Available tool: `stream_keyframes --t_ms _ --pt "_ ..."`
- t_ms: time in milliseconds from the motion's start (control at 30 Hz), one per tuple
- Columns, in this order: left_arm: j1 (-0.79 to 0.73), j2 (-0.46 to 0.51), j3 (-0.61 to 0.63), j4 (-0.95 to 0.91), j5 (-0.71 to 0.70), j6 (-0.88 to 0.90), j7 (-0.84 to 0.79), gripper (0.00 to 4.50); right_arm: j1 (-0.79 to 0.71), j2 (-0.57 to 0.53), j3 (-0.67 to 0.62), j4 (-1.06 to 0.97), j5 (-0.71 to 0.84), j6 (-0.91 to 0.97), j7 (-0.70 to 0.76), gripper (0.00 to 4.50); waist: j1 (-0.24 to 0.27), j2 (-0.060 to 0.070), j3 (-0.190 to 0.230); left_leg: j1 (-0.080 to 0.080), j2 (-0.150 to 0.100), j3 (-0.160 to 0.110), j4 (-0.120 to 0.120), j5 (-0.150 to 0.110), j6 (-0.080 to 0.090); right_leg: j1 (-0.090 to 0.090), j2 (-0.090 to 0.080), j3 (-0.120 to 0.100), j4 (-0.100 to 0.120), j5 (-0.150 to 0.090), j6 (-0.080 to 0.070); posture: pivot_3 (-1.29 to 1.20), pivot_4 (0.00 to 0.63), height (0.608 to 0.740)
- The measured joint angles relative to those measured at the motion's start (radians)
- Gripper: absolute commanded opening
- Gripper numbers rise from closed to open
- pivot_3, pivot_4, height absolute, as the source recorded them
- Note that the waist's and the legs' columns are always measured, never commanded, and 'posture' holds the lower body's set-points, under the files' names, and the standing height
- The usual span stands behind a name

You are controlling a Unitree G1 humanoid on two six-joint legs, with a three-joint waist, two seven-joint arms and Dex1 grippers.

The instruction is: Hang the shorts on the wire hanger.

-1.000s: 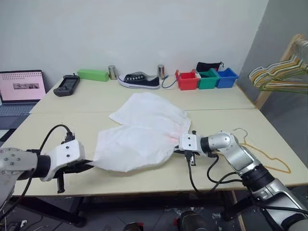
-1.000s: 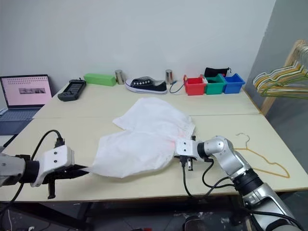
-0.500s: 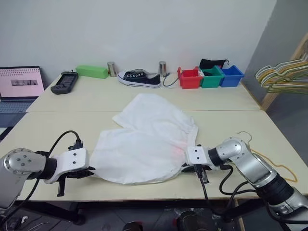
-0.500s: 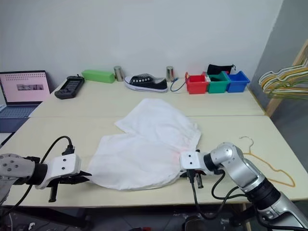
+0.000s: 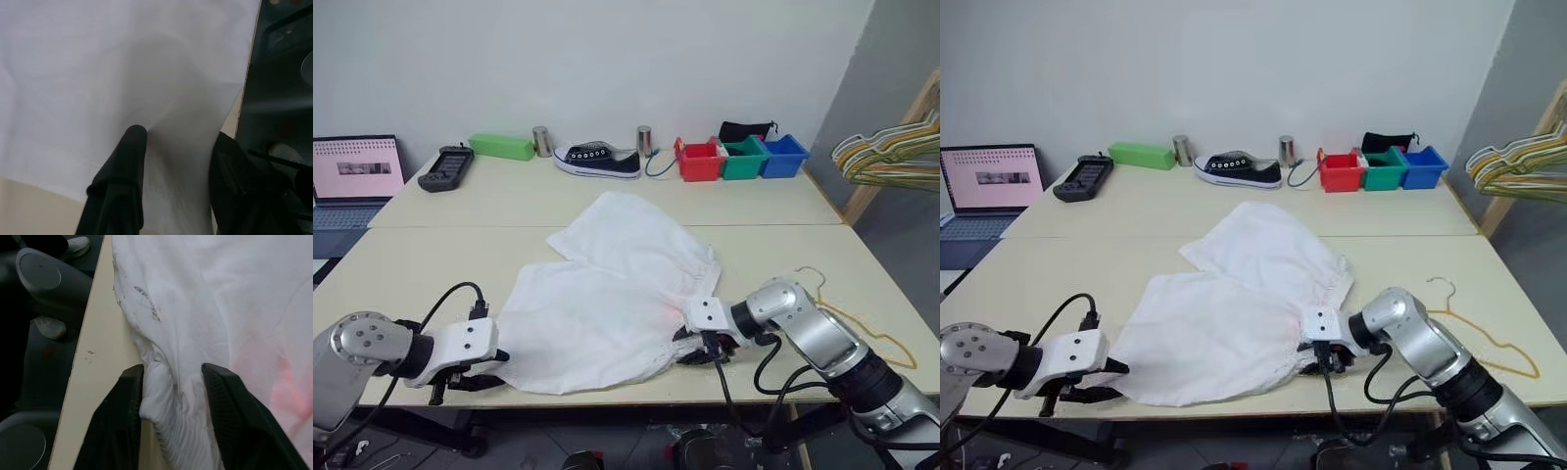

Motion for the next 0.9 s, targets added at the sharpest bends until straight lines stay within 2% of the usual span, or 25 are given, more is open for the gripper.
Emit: stream_keyframes --t_ms 233,300,433,533,600,667,733,900 --pt "-0.021 0.046 0.052 -0.059 -0.067 0.052 -0.065 4.02 -0.020 -0.109 -0.059 -0.144 0.111 0.065 0.080 4.45 0.000 0.000 0.000 0.000 0.000 0.000 0.000 0.000 0.000 0.000 0.000 0.000 -0.001 0.000 0.000 -0.12 0.013 0.740" --pt "-0.037 0.064 0.073 -0.091 -0.101 0.083 -0.090 4.45 -0.037 -0.129 -0.080 -0.180 0.147 0.094 0.093 4.50 -0.002 0.000 0.000 0.000 0.000 0.000 0.000 0.000 0.000 -0.001 0.000 0.000 0.000 0.000 0.000 -0.13 0.016 0.740" --pt "-0.061 0.084 0.108 -0.133 -0.165 0.139 -0.130 4.45 -0.058 -0.142 -0.114 -0.200 0.192 0.137 0.090 4.50 -0.015 0.000 0.000 0.001 0.000 0.000 0.000 0.000 -0.001 -0.004 0.000 0.000 -0.001 0.000 0.000 -0.13 0.018 0.740" --pt "-0.148 0.068 0.103 -0.136 -0.206 0.197 -0.113 4.45 -0.071 -0.137 -0.132 -0.179 0.196 0.179 0.037 4.50 -0.019 -0.001 0.000 0.000 0.000 0.000 0.000 0.000 0.000 -0.005 0.000 0.000 0.000 0.000 0.000 -0.13 0.021 0.740" --pt "-0.241 0.017 0.100 -0.156 -0.239 0.241 -0.063 4.45 -0.087 -0.131 -0.165 -0.152 0.195 0.218 -0.022 4.50 -0.020 -0.001 0.000 0.000 0.000 0.001 0.001 0.000 0.000 -0.003 0.000 0.001 -0.001 0.001 0.001 -0.14 0.023 0.740" --pt "-0.349 -0.090 0.073 -0.167 -0.254 0.287 0.027 4.45 -0.091 -0.130 -0.202 -0.125 0.192 0.254 -0.084 4.50 -0.019 -0.001 0.000 0.000 -0.001 0.001 0.003 0.000 0.000 0.003 0.000 0.001 0.000 0.002 0.003 -0.15 0.020 0.740" --pt "-0.423 -0.187 0.025 -0.179 -0.262 0.328 0.118 4.45 -0.090 -0.131 -0.233 -0.095 0.186 0.279 -0.143 4.50 -0.019 -0.002 0.000 0.000 -0.001 0.000 0.004 0.000 0.000 0.004 0.000 0.001 0.000 0.005 0.009 -0.16 0.022 0.740" --pt "-0.580 -0.406 -0.121 -0.190 -0.228 0.370 0.283 4.45 -0.044 -0.170 -0.327 0.036 0.151 0.294 -0.274 4.50 -0.023 -0.004 0.000 -0.001 -0.002 0.001 0.005 0.000 0.000 0.006 0.000 0.003 -0.002 0.005 0.009 -0.20 0.022 0.740"
